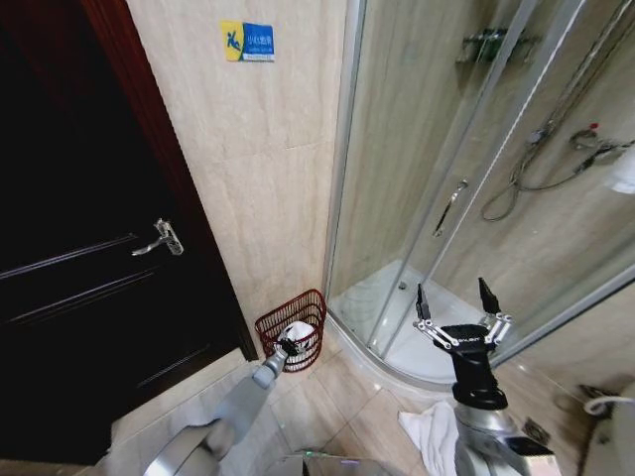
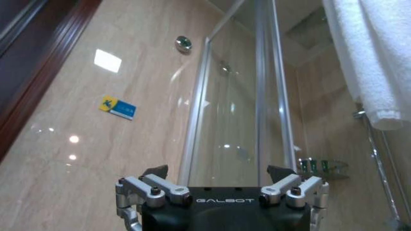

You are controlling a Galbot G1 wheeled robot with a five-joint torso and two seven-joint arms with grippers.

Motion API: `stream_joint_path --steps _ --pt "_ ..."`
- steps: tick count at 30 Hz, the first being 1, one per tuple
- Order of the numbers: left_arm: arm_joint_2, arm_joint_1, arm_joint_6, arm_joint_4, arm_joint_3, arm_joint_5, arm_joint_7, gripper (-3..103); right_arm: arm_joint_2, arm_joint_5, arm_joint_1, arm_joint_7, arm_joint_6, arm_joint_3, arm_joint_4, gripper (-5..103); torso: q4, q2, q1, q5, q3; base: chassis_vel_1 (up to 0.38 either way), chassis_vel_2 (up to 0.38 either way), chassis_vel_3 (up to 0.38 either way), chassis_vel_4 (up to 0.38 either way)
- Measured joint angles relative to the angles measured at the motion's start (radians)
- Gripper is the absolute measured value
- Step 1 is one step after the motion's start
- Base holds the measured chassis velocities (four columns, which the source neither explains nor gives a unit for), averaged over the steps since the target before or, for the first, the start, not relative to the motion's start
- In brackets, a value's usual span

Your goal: Discard the used towel into the hamper.

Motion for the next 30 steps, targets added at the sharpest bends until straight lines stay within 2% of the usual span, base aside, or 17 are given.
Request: stream_joint_path --steps 3,4,5,7,8,10,11,14,16,18,19,22,24,27,30 --pt "0.039 0.061 0.007 -0.103 -0.017 -0.075 0.016 100 0.000 0.018 0.008 0.006 -0.013 0.011 -0.001 100 0.0000 0.000 0.000 0.0004 0.000 0.000 0.000 0.000 0.000" --pt "0.039 0.061 0.007 -0.103 -0.017 -0.075 0.016 100 0.000 0.018 0.008 0.006 -0.013 0.011 -0.001 100 0.0000 0.000 0.000 0.0004 0.000 0.000 0.000 0.000 0.000" --pt "0.051 0.097 0.022 -0.157 -0.031 -0.106 0.013 100 0.000 0.025 0.011 0.013 -0.018 0.017 0.000 100 -0.0001 0.000 0.000 0.0001 0.000 0.000 0.000 0.000 0.000" --pt "0.078 0.184 0.087 -0.312 -0.054 -0.140 -0.045 100 0.000 0.024 0.012 0.045 -0.028 0.023 0.001 100 -0.0001 0.000 0.000 0.0000 0.000 0.000 0.000 0.000 0.000" --pt "0.078 0.184 0.087 -0.312 -0.054 -0.140 -0.045 100 0.000 0.024 0.012 0.045 -0.028 0.023 0.001 100 -0.0001 0.000 0.000 0.0000 0.000 0.000 0.000 0.000 0.000" --pt "0.103 0.267 0.122 -0.454 -0.077 -0.156 -0.068 100 0.000 0.003 0.012 0.083 -0.035 0.020 0.000 100 -0.0002 0.000 0.000 0.0000 0.000 0.000 0.000 0.000 0.000" --pt "0.103 0.267 0.122 -0.454 -0.077 -0.156 -0.068 100 0.000 0.003 0.012 0.083 -0.035 0.020 0.000 100 -0.0002 0.000 0.000 0.0000 0.000 0.000 0.000 0.000 0.000" --pt "0.139 0.394 0.168 -0.656 -0.140 -0.178 -0.110 100 0.000 -0.024 0.005 0.092 -0.039 0.009 0.005 100 0.0000 0.000 0.000 0.0001 0.000 0.000 0.000 0.000 0.000" --pt "0.142 0.408 0.172 -0.677 -0.155 -0.176 -0.113 100 0.000 -0.025 0.003 0.092 -0.039 0.007 0.008 100 -0.0001 0.000 0.000 -0.0001 0.000 0.000 0.000 0.000 0.000" --pt "0.152 0.467 0.183 -0.756 -0.230 -0.168 -0.119 100 0.000 -0.023 0.002 0.095 -0.049 0.009 0.019 100 -0.0001 0.000 0.000 0.0002 0.000 0.000 0.000 0.000 0.000" --pt "0.152 0.467 0.183 -0.756 -0.230 -0.168 -0.119 100 0.000 -0.023 0.002 0.095 -0.049 0.009 0.019 100 -0.0001 0.000 0.000 0.0002 0.000 0.000 0.000 0.000 0.000" --pt "0.152 0.547 0.184 -0.846 -0.324 -0.155 -0.108 100 0.000 -0.006 0.008 0.107 -0.061 0.024 0.034 100 -0.0001 0.000 0.000 0.0002 0.000 0.000 0.000 0.000 0.000" --pt "0.145 0.566 0.184 -0.867 -0.347 -0.147 -0.107 100 0.000 -0.007 0.006 0.107 -0.061 0.030 0.039 100 -0.0001 0.000 0.000 0.0003 0.000 0.000 0.000 0.000 0.000" --pt "0.087 0.668 0.218 -0.985 -0.432 -0.113 -0.117 100 -0.002 -0.040 0.006 0.122 -0.062 0.042 0.051 100 -0.0002 0.000 0.000 0.0002 0.000 0.000 0.000 0.000 0.000" --pt "0.063 0.711 0.233 -1.037 -0.452 -0.111 -0.138 100 -0.008 -0.044 0.015 0.134 -0.074 0.042 0.058 100 -0.0001 0.000 0.000 0.0004 0.000 0.000 0.000 0.000 0.000"
